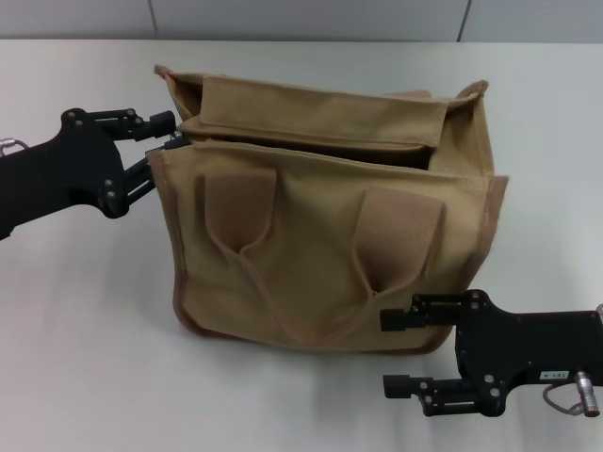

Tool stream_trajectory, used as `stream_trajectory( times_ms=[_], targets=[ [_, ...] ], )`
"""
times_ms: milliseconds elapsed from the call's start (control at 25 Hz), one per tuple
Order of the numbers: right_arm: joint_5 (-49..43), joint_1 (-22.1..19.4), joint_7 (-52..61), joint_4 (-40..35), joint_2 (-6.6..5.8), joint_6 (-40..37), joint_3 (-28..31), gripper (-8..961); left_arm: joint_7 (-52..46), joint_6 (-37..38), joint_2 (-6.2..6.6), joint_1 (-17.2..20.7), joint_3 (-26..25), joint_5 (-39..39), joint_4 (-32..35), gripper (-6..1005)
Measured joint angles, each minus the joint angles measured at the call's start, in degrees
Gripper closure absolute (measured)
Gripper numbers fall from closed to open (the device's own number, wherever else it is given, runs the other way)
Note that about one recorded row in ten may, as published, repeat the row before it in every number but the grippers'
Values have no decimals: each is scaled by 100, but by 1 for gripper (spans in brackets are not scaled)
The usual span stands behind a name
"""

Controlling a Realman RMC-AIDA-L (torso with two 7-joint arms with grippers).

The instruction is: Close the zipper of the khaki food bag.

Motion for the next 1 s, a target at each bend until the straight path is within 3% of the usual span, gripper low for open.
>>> stream_trajectory(
  times_ms=[320, 720, 1000],
  targets=[
    [0, 36, 15, 0, 0, 3, 0, 269, -9, 15, -9, 10, 0, -3, 2, 829],
    [73, 39, -16, 0, 0, 32, 0, 269, -317, 816, 95, 53, -413, -28, 152, 876],
    [193, 66, -23, 0, 0, 5, -1, 269, -1296, 1020, 9, -26, -526, -46, 743, 877]
  ],
)
